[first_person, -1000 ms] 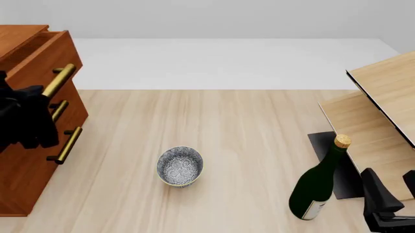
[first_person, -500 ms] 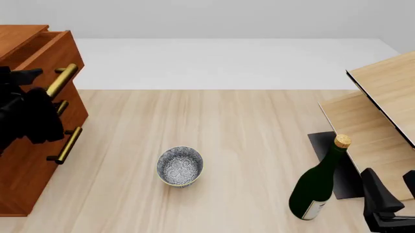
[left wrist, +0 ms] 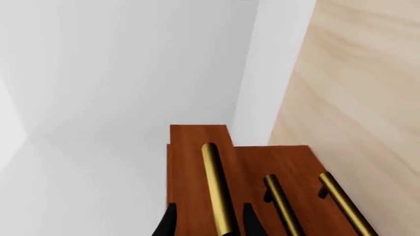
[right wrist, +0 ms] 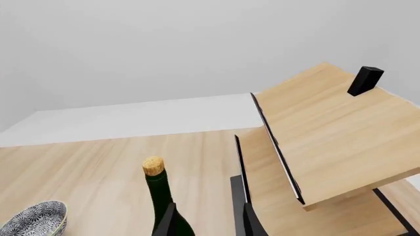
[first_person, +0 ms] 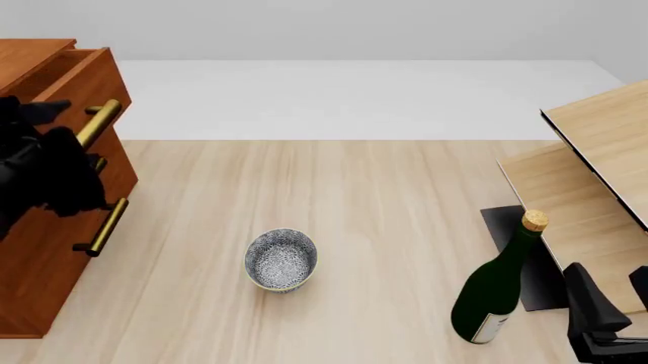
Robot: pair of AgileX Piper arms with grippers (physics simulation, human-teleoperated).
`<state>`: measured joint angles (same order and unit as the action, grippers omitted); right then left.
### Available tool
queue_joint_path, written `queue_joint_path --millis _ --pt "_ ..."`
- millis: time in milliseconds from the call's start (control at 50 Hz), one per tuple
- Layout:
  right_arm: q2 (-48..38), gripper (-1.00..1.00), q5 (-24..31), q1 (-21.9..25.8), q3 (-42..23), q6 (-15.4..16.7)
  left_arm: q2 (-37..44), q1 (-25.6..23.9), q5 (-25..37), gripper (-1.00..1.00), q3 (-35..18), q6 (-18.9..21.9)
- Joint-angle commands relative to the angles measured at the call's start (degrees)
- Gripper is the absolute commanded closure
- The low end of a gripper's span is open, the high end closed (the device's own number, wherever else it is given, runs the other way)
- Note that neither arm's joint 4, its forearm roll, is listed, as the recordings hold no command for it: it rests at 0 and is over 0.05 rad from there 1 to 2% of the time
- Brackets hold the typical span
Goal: Close the bottom drawer of the cabinet and open the top drawer.
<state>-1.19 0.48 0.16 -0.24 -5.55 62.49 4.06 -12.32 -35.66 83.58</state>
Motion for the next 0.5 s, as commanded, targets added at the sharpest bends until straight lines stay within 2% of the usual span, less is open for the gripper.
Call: queue_joint_path --millis 20,500 --pt "-0.07 -1.0 -0.09 0.01 0.01 -0.04 -0.45 -0.64 1.11 -1.0 0.39 -1.17" --pt "0.23 -1.0 0.19 -0.04 -0.03 -0.24 -3.2 -2.17 4.01 -1.0 2.19 -3.0"
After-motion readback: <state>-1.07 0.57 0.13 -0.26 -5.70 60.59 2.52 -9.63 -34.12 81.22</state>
